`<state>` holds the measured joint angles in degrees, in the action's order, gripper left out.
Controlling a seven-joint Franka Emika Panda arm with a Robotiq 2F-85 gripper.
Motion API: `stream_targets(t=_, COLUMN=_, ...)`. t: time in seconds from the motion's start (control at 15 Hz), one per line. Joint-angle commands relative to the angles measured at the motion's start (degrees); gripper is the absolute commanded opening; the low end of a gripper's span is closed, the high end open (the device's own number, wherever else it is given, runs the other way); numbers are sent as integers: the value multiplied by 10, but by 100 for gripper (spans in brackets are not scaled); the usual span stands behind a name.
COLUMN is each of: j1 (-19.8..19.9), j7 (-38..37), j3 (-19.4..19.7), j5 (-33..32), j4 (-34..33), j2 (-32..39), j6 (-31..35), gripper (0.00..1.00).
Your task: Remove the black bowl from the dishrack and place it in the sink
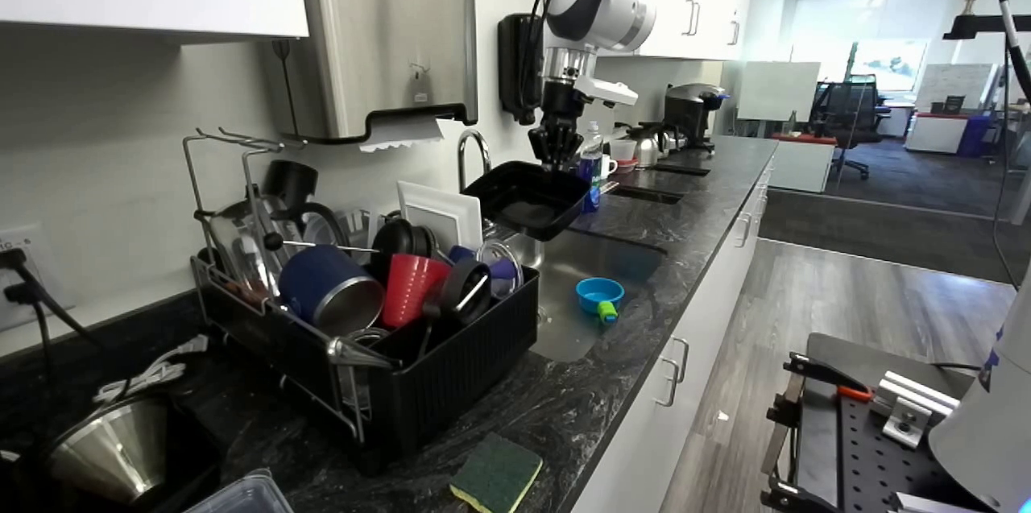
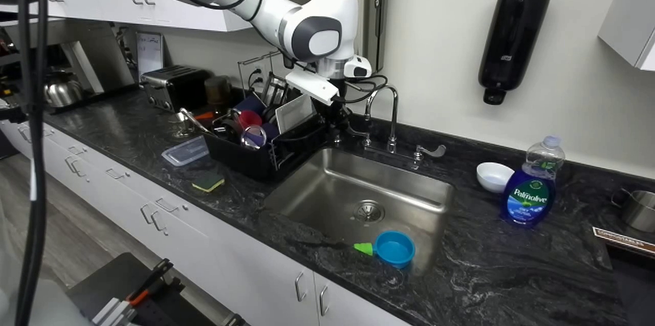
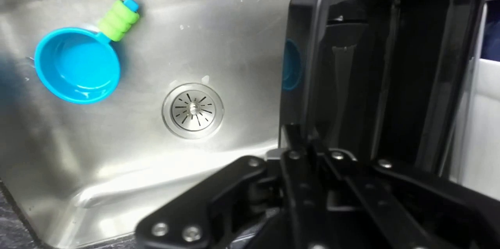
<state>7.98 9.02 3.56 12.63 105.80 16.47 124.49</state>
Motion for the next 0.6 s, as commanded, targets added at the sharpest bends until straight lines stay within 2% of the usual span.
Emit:
stream_targets(t=0.0, j1=18, j7=11, j3=11, j5=1, j4=-2, j2=7, j6=4, gripper=2)
stream_targets(t=0.27, j1=32, j7=6, j3=22, j5=4, j4=-6, j2=14, j6=7, gripper=2)
stream_targets(t=0.33, j1=31, j7=4, j3=22, j5=-1, j4=-2, j2=8, j6=-2, gripper=7)
stream_targets(t=0.53, j1=32, j7=4, j3=23, j5=-1, j4=-2, j2=8, j6=-1, gripper=7)
